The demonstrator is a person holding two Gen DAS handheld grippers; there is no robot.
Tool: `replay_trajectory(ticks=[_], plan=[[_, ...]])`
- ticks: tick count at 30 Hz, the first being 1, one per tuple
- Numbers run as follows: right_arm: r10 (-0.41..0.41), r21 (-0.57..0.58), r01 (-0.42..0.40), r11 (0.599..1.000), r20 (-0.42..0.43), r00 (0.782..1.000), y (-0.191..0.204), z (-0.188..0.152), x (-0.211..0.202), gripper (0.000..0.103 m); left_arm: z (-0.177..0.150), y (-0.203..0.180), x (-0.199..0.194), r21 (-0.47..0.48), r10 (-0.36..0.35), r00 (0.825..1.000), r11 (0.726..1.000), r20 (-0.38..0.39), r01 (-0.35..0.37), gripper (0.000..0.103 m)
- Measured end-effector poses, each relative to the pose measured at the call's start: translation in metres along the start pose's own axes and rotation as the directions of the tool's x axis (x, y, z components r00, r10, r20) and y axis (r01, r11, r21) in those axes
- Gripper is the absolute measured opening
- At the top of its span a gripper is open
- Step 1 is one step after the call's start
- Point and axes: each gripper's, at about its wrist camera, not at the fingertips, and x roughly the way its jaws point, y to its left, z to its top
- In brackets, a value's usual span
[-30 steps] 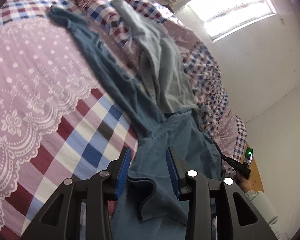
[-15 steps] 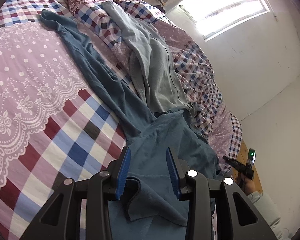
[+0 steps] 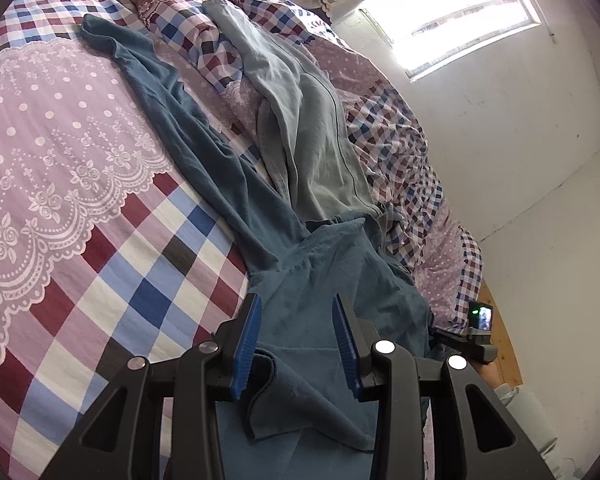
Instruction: Fold clothes
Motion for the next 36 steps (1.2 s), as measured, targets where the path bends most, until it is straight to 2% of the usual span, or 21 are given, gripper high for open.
replay_trajectory(ticks=[1,3,4,7,11,15,18,21,22,23,25,26,27,29,31,34,36], plan=[[-0.021,-0.009,0.021,1.000,-0.021,1.000,0.002,0.000,0.004,0.022,0.000,0.001,0.000,-0.004,-0.001,1.000,1.000,0.000,0.001,0.038],[-0.060,-0.028,0.058,0.998,-0.057,0.997,0.005,-0.001,0.011,0.010,0.001,0.002,0.000,-0.011,0.000,1.000,1.000,0.001,0.000,0.038],[-0.077,-0.034,0.075,0.997,-0.063,0.995,0.003,-0.002,0.011,0.009,0.001,0.003,-0.001,-0.013,0.000,1.000,1.000,0.001,0.000,0.038],[-0.061,-0.014,0.060,0.998,-0.041,0.997,-0.013,-0.005,-0.001,0.006,0.001,0.004,-0.002,-0.019,-0.003,1.000,1.000,0.004,0.003,0.038],[-0.052,0.060,0.052,0.997,0.010,0.999,-0.053,0.001,-0.027,0.005,0.002,0.005,-0.002,-0.021,0.004,1.000,1.000,0.006,-0.004,0.038],[0.003,0.133,-0.008,0.991,0.037,0.999,-0.090,0.015,-0.038,0.005,0.001,0.003,0.000,-0.013,0.010,1.000,1.000,0.006,-0.010,0.038],[0.143,0.260,-0.168,0.951,0.112,0.983,-0.122,0.022,-0.039,0.005,0.000,0.001,0.002,-0.002,0.012,1.000,1.000,-0.001,-0.012,0.038],[0.281,0.409,-0.307,0.860,0.122,0.952,-0.149,0.014,-0.008,0.007,-0.001,-0.002,0.003,0.010,0.009,1.000,1.000,-0.008,-0.009,0.038],[0.315,0.457,-0.321,0.829,0.092,0.945,-0.152,0.009,0.007,0.008,-0.001,-0.003,0.004,0.013,0.009,1.000,1.000,-0.010,-0.009,0.038],[0.336,0.500,-0.329,0.801,0.079,0.938,-0.154,0.001,0.019,0.017,-0.001,-0.003,0.004,0.015,0.008,1.000,1.000,-0.012,-0.008,0.038],[0.365,0.572,-0.369,0.733,0.128,0.922,-0.161,-0.012,0.027,0.034,-0.002,-0.005,0.005,0.021,0.007,1.000,1.000,-0.016,-0.006,0.038],[0.366,0.605,-0.379,0.701,0.152,0.918,-0.166,-0.019,0.028,0.057,-0.002,-0.005,0.005,0.023,0.006,1.000,1.000,-0.017,-0.006,0.038],[0.362,0.636,-0.388,0.667,0.179,0.915,-0.170,-0.026,0.027,0.072,-0.002,-0.005,0.005,0.024,0.005,1.000,1.000,-0.018,-0.005,0.038],[0.361,0.678,-0.414,0.607,0.229,0.904,-0.178,-0.038,0.025,0.073,-0.002,-0.006,0.004,0.025,0.003,1.000,1.000,-0.019,-0.002,0.038],[0.346,0.679,-0.412,0.608,0.240,0.907,-0.177,-0.044,0.017,0.073,-0.001,-0.006,0.005,0.021,0.000,1.000,1.000,-0.020,0.001,0.038],[0.326,0.655,-0.419,0.630,0.267,0.907,-0.174,-0.046,0.004,0.073,-0.002,-0.006,0.006,0.022,-0.002,1.000,1.000,-0.027,0.003,0.038],[0.325,0.657,-0.408,0.634,0.252,0.911,-0.178,-0.045,0.001,0.073,-0.002,-0.008,0.006,0.027,-0.003,1.000,1.000,-0.030,0.004,0.038]])
